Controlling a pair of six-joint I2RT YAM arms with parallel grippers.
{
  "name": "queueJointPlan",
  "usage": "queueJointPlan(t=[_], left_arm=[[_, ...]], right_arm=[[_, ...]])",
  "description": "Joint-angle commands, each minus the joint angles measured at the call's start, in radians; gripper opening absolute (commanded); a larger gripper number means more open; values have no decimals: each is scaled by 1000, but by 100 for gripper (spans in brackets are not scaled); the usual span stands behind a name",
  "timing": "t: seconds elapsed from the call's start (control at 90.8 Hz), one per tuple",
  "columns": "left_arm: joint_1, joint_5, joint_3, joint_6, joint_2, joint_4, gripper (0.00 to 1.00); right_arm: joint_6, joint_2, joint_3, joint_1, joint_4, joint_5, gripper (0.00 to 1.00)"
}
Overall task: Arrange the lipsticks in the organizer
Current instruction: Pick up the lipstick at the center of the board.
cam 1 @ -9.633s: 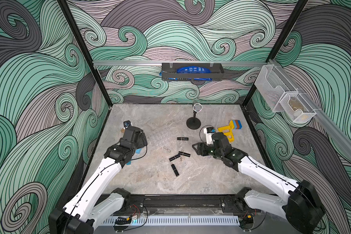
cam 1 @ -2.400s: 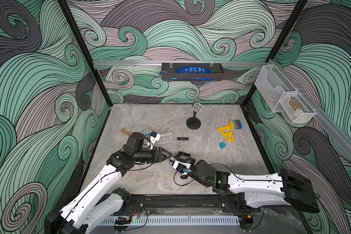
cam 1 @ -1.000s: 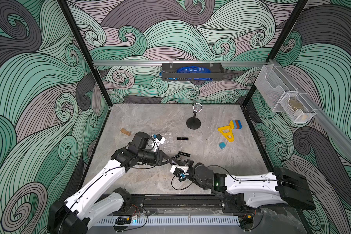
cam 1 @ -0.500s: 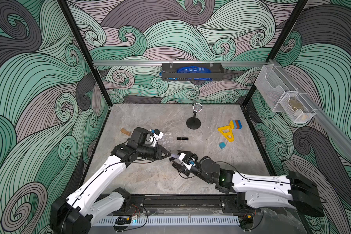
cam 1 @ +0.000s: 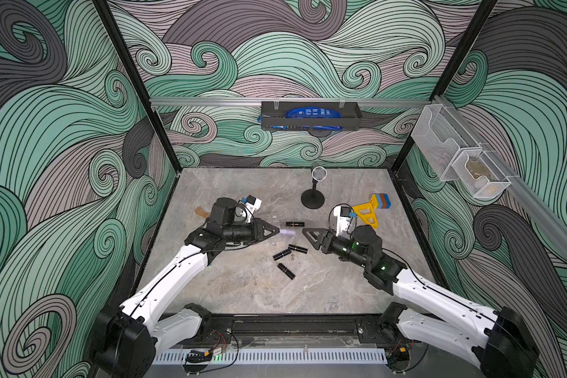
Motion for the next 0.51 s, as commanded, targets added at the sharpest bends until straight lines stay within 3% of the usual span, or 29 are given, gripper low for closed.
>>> queueJointPlan(t=[0.0, 0.165, 0.495], left_arm=[[2, 38, -39, -128, 2, 204, 7], [-5, 41, -95, -218, 0, 383, 7], [-58, 23, -137, -196, -15, 482, 8]], right_arm=[[274, 8, -6, -2, 40, -108, 64], [390, 47, -35, 6, 133, -88, 61], [452, 85, 1, 18, 184, -45, 57]])
